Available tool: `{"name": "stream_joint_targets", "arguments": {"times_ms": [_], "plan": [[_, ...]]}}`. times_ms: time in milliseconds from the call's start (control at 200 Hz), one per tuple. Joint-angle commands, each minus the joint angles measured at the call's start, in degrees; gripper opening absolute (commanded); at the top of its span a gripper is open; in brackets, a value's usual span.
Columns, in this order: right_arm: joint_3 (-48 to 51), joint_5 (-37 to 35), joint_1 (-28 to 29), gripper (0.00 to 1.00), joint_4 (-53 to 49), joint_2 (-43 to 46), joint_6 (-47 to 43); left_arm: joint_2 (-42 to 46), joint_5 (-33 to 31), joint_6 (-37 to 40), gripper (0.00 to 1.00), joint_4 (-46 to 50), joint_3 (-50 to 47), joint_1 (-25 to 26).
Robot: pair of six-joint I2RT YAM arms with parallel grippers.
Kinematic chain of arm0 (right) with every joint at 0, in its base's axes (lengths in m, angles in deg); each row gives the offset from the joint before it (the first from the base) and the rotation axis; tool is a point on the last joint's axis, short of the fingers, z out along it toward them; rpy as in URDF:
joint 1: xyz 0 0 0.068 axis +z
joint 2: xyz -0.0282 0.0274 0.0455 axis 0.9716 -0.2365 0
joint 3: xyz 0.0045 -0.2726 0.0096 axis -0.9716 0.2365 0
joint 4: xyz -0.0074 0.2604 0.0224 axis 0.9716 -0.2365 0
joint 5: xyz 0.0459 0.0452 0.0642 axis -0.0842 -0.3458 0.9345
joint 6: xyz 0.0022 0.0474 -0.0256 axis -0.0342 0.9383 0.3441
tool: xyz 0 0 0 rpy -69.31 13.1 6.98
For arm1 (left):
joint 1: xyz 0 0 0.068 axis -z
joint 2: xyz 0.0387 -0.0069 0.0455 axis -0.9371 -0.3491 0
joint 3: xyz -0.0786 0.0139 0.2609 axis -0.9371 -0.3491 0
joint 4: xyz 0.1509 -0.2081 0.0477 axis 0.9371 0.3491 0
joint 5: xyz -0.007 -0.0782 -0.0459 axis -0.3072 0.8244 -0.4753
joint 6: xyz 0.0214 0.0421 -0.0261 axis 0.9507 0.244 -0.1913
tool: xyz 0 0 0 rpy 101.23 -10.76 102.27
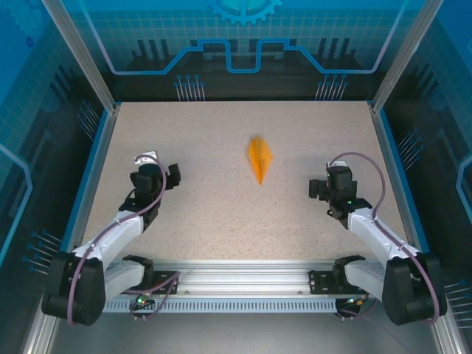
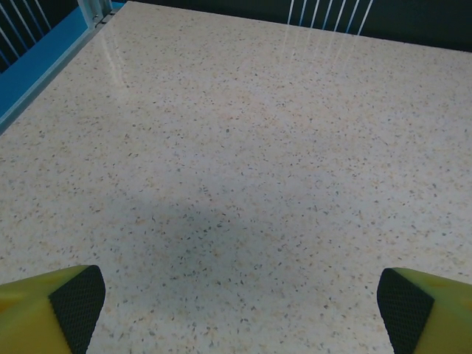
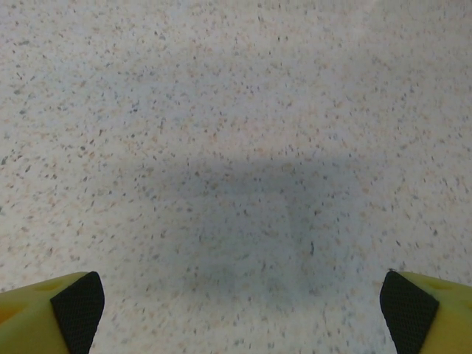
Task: Fold a paper plane with a square sheet of paper (fold left side to right side)
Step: Reset both arms
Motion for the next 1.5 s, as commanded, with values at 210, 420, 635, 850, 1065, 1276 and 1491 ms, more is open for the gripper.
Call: {"name": "stream_joint_targets", "arguments": {"times_ms": [210,420,635,850,1065,1276,1491], "plan": [[7.79,8.06,-3.00,1.00,36.58,-6.40,-9.13,-12.25,10.32,10.55,0.99,-24.11,-4.01,-0.82],[6.61,12.71,-3.68,1.00,46.05,-14.40,-10.77,-18.99,16.85,12.94,0.99,-36.66,-6.77,-3.81],[3.41,15.80,-3.78,1.00,48.19,-23.68,-11.45,-22.89,21.21,11.02,0.99,-36.11,-4.85,-6.67],[2.30,18.00,-5.34,1.00,46.97,-24.19,-10.63,-23.57,22.16,7.98,0.99,-31.33,-1.82,-9.42],[2.37,17.47,-4.92,1.00,46.91,-24.20,-10.76,-23.48,21.83,8.16,0.99,-31.32,-1.85,-9.24],[2.23,17.30,-4.70,1.00,46.73,-24.20,-11.03,-23.54,21.61,8.25,0.99,-31.21,-1.72,-9.00],[2.20,17.23,-4.64,1.00,46.72,-24.20,-11.06,-23.54,21.62,8.25,0.99,-31.16,-1.70,-9.01]]}}
